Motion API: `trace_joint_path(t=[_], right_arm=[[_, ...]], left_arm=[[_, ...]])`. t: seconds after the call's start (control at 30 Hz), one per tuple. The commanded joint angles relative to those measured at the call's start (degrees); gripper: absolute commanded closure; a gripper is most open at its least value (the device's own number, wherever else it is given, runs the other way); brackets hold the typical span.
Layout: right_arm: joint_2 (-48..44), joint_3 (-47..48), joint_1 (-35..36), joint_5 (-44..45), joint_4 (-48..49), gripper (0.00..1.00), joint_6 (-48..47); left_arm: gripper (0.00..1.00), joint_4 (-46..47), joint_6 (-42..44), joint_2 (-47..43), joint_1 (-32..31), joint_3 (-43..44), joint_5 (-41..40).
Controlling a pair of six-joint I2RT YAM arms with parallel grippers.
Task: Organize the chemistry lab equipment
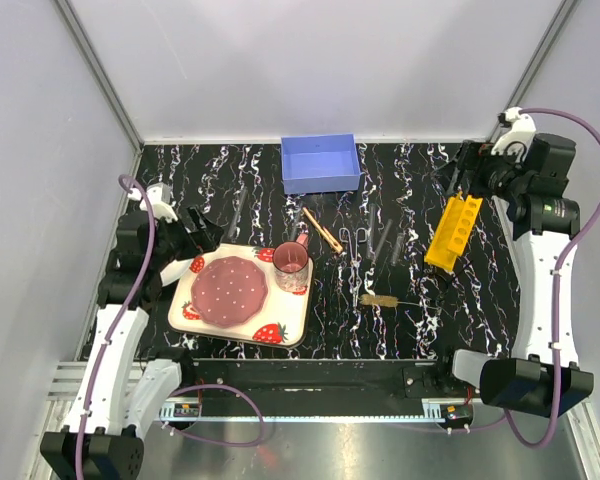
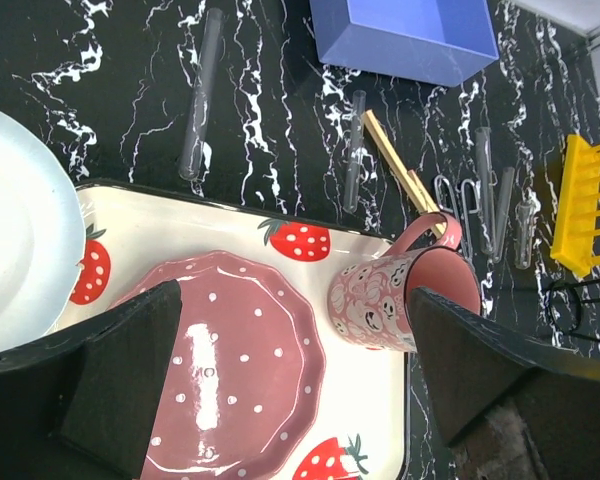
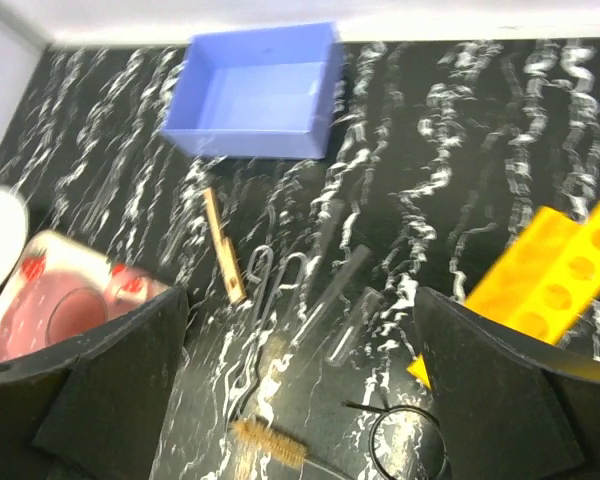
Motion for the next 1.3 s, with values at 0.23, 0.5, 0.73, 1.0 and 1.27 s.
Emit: trace_joint_path(t=[0.23, 0.5, 0.73, 1.0, 1.27], right_arm=[[2.43, -1.47, 1.29, -26.70, -5.48, 0.00, -21.12], [3.31, -3.93, 1.29, -27.66, -4.43, 0.00, -21.92], [3.32, -6.48, 1.29, -29.77, -2.32, 0.00, -20.42], [3.75, -7.71, 1.29, -30.74, -0.91, 0.00, -19.37], [4.37, -7.80, 1.29, -31.26, -0.12, 0.00, -18.58]], left_arm=[[0.01, -0.29, 1.07, 13.10, 0.17, 5.98, 3.34], [0.01, -2.49, 4.67, 29.45, 0.18, 13.62, -2.45], [0.05, -7.49, 9.68, 47.29, -3.68, 25.58, -9.99], [0.23, -12.86, 12.76, 64.77, -6.68, 41.04, -16.70], [0.34, -16.81, 14.26, 75.33, -9.76, 51.15, -19.95]])
